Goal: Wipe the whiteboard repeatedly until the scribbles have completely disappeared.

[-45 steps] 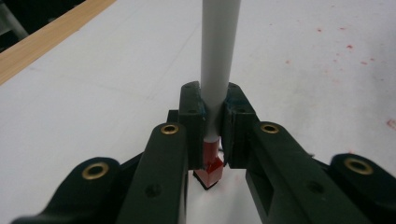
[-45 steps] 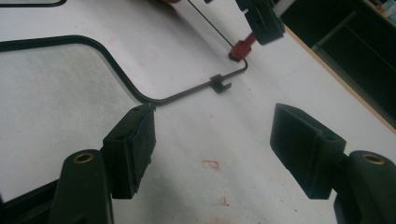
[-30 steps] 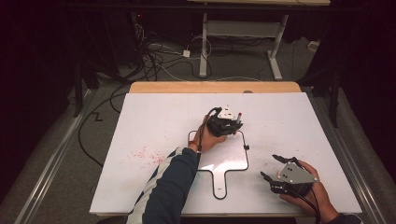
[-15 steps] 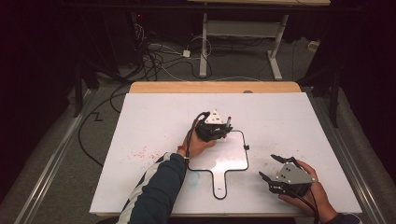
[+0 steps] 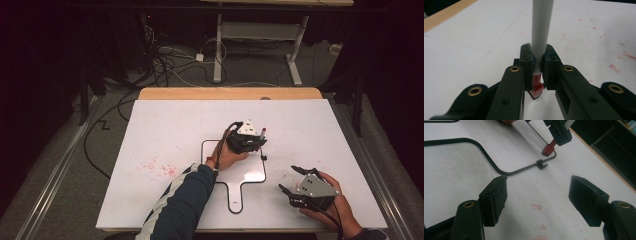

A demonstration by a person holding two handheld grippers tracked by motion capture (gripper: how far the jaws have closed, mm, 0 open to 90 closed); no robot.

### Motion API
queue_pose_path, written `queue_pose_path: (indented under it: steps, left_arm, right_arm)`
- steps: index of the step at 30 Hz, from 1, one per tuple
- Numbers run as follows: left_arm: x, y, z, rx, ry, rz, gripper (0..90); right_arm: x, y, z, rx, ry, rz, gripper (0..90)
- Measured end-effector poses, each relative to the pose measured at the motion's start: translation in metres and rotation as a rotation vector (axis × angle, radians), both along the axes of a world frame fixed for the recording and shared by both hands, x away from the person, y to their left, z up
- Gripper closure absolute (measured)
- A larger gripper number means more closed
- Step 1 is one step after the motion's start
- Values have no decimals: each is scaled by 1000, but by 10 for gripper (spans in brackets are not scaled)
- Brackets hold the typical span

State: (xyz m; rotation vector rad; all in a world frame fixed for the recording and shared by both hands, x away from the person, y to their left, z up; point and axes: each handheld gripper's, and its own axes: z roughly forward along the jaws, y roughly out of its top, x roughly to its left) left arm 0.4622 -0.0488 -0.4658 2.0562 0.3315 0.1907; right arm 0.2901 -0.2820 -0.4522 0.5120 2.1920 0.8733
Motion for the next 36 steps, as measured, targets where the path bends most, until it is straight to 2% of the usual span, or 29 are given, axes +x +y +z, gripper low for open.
queue_pose_path:
  steps: [4,6,9,11,13,14,17,21,25,28,32,36]
  left_arm:
    - [-6,-1,1,16,-12,-26,785]
    - [-3,-1,1,21,-28,-26,785]
    - [6,2,2,37,-53,21,785]
    - [13,9,1,33,-44,53,785]
    - [16,18,0,19,-15,73,785]
    - [16,23,0,9,1,78,785]
    - [6,33,-1,3,2,61,785]
    - [-12,41,-1,16,-17,17,785]
    - [-14,53,0,36,-27,29,785]
    - [-9,59,-2,23,-23,59,785]
    - [-7,51,-4,-3,-15,64,785]
    - [-10,31,-2,9,-12,16,785]
  right_arm:
    - [-1,-1,1,7,-3,-7,318]
    - [-2,0,1,2,-5,-5,318]
    - [-2,1,1,-1,-5,-4,318]
    - [-2,0,1,1,-3,-5,318]
    - [-1,0,0,-1,-3,-3,318]
    - [-1,0,0,-1,-3,-2,318]
    - [-2,-1,1,1,-4,-4,318]
    - [-2,-1,2,5,-7,-7,318]
    - [-4,1,4,2,-14,-5,318]
    - [-4,3,3,-4,-16,3,318]
    - [-3,3,3,-3,-13,-2,318]
    - [-2,3,2,-3,-9,1,318]
